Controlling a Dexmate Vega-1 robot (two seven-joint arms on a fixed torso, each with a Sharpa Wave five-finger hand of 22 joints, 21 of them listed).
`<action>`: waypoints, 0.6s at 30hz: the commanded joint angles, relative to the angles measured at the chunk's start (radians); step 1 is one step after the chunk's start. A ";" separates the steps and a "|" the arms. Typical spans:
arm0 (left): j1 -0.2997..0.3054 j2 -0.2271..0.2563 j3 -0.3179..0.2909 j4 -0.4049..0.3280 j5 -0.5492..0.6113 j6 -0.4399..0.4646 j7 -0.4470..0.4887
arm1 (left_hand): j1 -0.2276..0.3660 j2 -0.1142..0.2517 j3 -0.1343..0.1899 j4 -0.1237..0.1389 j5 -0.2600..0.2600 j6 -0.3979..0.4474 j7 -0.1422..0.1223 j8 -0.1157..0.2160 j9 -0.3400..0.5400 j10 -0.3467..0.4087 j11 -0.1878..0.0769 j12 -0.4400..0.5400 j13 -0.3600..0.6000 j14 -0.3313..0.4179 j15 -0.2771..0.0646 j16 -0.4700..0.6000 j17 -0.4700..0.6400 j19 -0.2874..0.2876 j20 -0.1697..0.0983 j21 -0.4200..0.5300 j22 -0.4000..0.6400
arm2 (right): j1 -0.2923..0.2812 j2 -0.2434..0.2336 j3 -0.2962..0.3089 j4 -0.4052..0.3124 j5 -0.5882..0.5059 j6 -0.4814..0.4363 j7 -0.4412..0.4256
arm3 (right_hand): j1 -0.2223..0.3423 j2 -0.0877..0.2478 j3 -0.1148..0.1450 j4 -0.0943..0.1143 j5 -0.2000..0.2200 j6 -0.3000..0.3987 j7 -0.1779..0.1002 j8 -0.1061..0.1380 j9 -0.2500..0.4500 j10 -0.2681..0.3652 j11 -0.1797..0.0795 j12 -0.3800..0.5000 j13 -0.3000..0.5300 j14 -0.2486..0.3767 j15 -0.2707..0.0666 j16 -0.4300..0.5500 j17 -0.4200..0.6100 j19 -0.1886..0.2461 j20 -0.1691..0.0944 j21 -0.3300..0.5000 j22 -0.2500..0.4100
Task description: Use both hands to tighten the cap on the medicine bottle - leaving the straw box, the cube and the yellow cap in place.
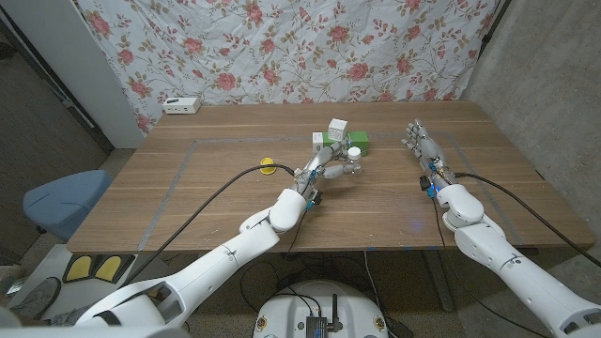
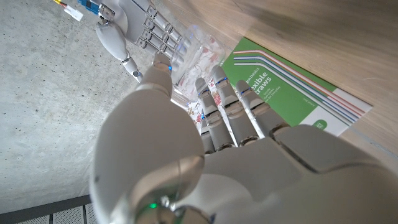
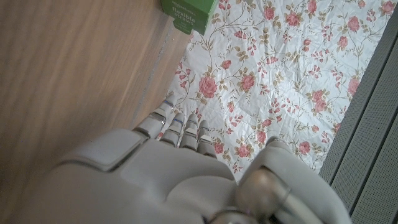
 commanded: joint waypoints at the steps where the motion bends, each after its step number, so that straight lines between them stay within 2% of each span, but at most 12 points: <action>1: -0.046 -0.029 0.016 0.076 -0.017 -0.044 -0.026 | -0.003 0.001 0.010 0.003 -0.002 0.005 -0.002 -0.007 0.003 0.006 -0.001 0.003 0.005 0.012 -0.109 -0.003 0.002 0.015 0.009 0.000 -0.001 | -0.042 -0.065 -0.001 -0.127 -0.089 -0.100 -0.088 | 0.009 -0.002 0.005 -0.006 0.004 0.000 -0.009 0.005 0.002 0.003 -0.002 0.001 0.002 0.008 -0.007 -0.001 0.001 0.010 -0.060 0.005 0.005; 2: -0.048 -0.029 0.016 0.079 -0.020 -0.046 -0.031 | -0.003 0.000 0.010 0.002 -0.002 0.006 -0.002 -0.007 0.003 0.006 -0.002 0.003 0.005 0.012 -0.109 -0.003 0.002 0.018 0.012 0.001 -0.001 | -0.046 -0.065 0.001 -0.134 -0.090 -0.104 -0.094 | 0.009 -0.002 0.005 -0.006 0.004 0.001 -0.010 0.005 0.002 0.003 -0.001 0.001 0.002 0.009 -0.007 -0.001 0.001 0.010 -0.060 0.005 0.005; 6: -0.053 -0.030 0.016 0.086 -0.024 -0.054 -0.035 | -0.005 -0.002 0.014 0.001 -0.002 0.005 -0.002 -0.008 0.003 0.005 -0.004 0.001 0.005 0.015 -0.107 -0.003 0.002 0.061 0.075 0.010 0.000 | -0.060 -0.077 0.004 -0.167 -0.110 -0.127 -0.117 | 0.012 -0.003 0.006 -0.008 0.005 0.002 -0.010 0.006 0.002 0.003 -0.002 0.001 0.002 0.010 -0.008 0.000 0.001 0.011 -0.060 0.005 0.005; 9: -0.054 -0.029 0.014 0.088 -0.028 -0.059 -0.038 | -0.005 -0.001 0.016 0.002 -0.001 0.005 0.000 -0.008 0.003 0.005 -0.002 0.001 0.005 0.017 -0.105 -0.004 0.001 0.082 0.098 0.014 0.000 | -0.071 -0.084 0.006 -0.193 -0.124 -0.145 -0.135 | 0.014 -0.003 0.006 -0.010 0.005 0.002 -0.011 0.006 0.002 0.003 0.000 0.001 0.001 0.010 -0.008 0.000 0.000 0.011 -0.060 0.005 0.005; 12: -0.057 -0.030 0.014 0.093 -0.030 -0.063 -0.041 | -0.003 0.000 0.019 0.001 -0.001 0.005 -0.001 -0.008 0.003 0.004 -0.002 0.001 0.006 0.018 -0.105 -0.005 0.000 0.111 0.114 0.021 0.001 | -0.078 -0.089 0.008 -0.213 -0.140 -0.157 -0.150 | 0.016 -0.003 0.007 -0.012 0.005 0.006 -0.011 0.007 0.002 0.004 -0.001 0.002 0.001 0.011 -0.008 0.000 0.000 0.012 -0.060 0.005 0.005; 18: -0.060 -0.032 0.011 0.099 -0.036 -0.069 -0.044 | -0.002 0.001 0.022 0.000 -0.002 0.005 0.000 -0.008 0.003 0.002 0.002 0.000 0.006 0.020 -0.104 -0.005 0.000 0.128 0.124 0.023 0.001 | -0.085 -0.105 0.010 -0.251 -0.163 -0.195 -0.165 | 0.021 -0.003 0.008 -0.015 0.005 0.008 -0.013 0.007 0.002 0.006 -0.001 0.002 0.001 0.012 -0.008 -0.001 0.000 0.013 -0.061 0.005 0.005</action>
